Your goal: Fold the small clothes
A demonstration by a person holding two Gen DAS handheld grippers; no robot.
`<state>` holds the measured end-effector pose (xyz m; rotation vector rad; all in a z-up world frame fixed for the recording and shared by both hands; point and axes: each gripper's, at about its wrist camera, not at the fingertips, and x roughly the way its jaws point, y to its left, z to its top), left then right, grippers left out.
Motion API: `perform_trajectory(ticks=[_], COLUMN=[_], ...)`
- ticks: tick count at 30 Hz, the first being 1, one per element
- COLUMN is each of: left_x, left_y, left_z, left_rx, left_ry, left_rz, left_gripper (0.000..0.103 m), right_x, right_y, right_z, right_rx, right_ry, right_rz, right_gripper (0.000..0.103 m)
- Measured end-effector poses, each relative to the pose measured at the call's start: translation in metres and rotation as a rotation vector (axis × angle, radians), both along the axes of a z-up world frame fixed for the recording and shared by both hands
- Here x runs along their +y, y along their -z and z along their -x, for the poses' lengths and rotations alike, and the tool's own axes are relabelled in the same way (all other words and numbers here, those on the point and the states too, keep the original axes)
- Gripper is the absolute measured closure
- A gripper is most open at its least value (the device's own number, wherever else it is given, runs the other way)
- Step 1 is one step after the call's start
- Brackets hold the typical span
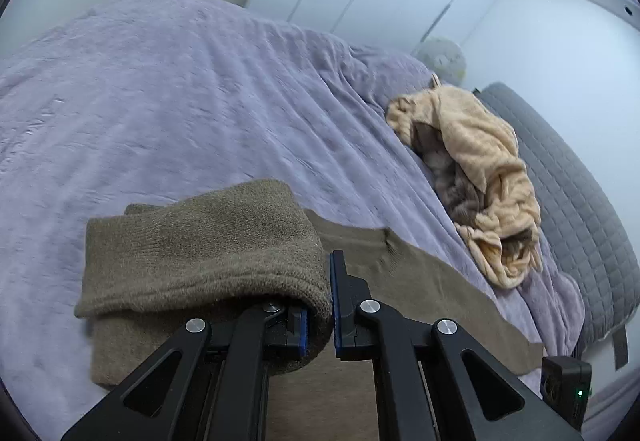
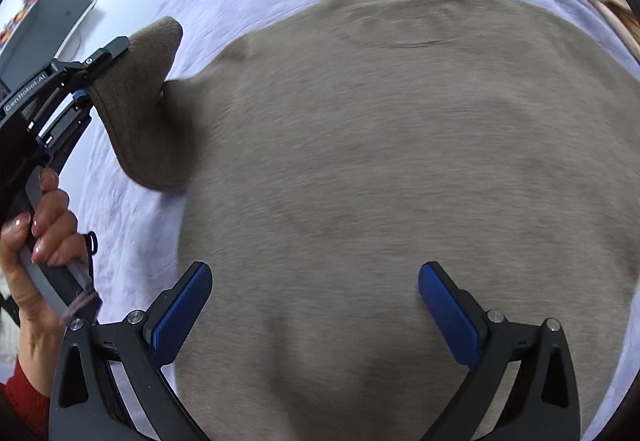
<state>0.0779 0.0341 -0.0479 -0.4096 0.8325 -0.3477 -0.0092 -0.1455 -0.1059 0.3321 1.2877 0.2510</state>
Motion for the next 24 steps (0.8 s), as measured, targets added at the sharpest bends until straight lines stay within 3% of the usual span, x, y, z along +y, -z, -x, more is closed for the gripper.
perform_trajectory(ticks=[3, 7, 9, 11, 12, 19, 24], left_x=[-0.058, -0.115, -0.127, -0.133, -0.134, -0.099, -0.025], left_y=[0.023, 0.056, 0.069, 0.077, 0.075, 0.033, 0.014], left_z=[-0.008, -0.007, -0.006, -0.001, 0.004, 0.035, 0.051], left_rx=[0.050, 0.112, 0.143, 0.161, 0.143, 0.088, 0.108], left_ry=[0.093, 0.159, 0.167, 0.156, 0.136, 0.159, 0.009], left_rz=[-0.041, -0.171, -0.235, -0.272, -0.296, -0.280, -0.345], left_gripper=[0.093, 0.093, 0.074, 0.017, 0.014, 0.014, 0.014], right_x=[-0.041, -0.089, -0.111, -0.124, -0.135, -0.136, -0.110], right_y=[0.000, 0.007, 0.011, 0.014, 0.017, 0.004, -0.023], right_z=[0.005, 0.016, 0.021, 0.024, 0.028, 0.005, -0.034], right_rx=[0.001, 0.016, 0.026, 0.035, 0.036, -0.026, -0.145], right_ry=[0.087, 0.172, 0.200, 0.216, 0.219, 0.172, 0.092], right_rz=[0.009, 0.031, 0.041, 0.046, 0.048, 0.108, 0.155], right_gripper=[0.000, 0.000, 0.000, 0.000, 0.000, 0.000, 0.000])
